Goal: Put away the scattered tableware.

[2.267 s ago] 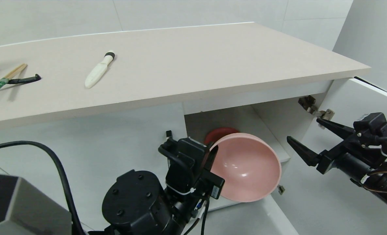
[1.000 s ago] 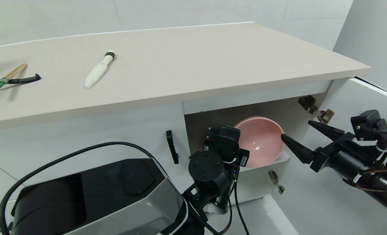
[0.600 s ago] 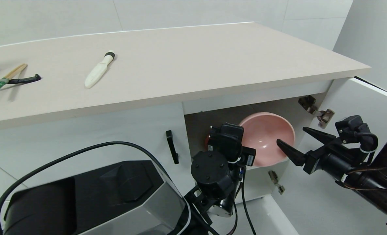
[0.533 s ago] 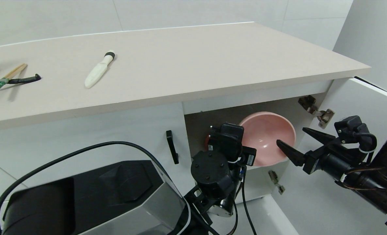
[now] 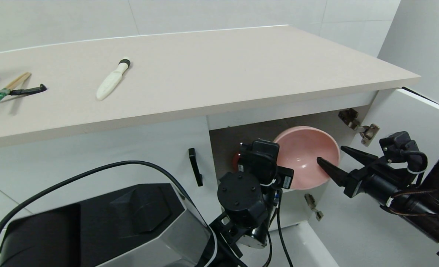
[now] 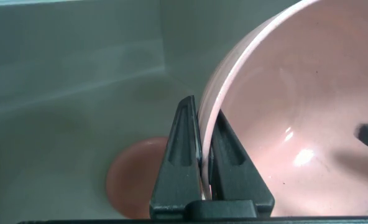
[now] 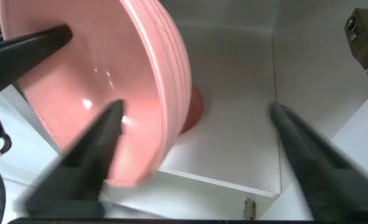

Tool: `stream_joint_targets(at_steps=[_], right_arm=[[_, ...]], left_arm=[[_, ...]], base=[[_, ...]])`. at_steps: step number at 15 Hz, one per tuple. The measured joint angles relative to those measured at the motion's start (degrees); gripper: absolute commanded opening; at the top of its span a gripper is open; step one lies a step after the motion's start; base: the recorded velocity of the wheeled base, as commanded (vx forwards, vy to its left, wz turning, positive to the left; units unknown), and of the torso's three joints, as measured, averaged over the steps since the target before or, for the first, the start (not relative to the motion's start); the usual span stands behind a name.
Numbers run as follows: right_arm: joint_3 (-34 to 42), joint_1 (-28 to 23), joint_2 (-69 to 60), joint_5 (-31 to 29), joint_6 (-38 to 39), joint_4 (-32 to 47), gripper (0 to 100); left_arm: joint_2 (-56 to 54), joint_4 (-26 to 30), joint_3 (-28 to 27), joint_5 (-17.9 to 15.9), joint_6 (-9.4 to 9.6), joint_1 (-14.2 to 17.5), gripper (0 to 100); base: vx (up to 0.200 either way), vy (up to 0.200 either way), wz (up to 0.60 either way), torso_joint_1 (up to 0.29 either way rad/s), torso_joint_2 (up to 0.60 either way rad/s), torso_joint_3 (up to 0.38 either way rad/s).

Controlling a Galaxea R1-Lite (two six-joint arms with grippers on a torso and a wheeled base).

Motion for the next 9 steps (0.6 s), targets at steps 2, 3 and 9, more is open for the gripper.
stream_joint_targets(at_steps=[2, 3, 9], right_arm=[[0.0, 0.3, -0.1, 0.1, 0.0, 0.0, 0], [-0.2, 0.3, -0.2, -0.3, 0.1, 0.0, 0], [-0.3, 0.5, -0.6, 0.1, 0.0, 0.0, 0]], left_arm=[[0.0, 0.0, 0.0, -0.1, 0.00, -1.1, 0], [0.0, -0.1, 0.0, -0.1, 0.00, -1.4, 0], [-0.8, 0.0, 2.5, -0.6, 0.00, -1.9, 100]], base=[[0.000, 0.000, 0.00, 0.000, 0.00, 0.000], [0.000, 0.000, 0.00, 0.000, 0.00, 0.000], [0.000, 0.000, 0.00, 0.000, 0.00, 0.000]])
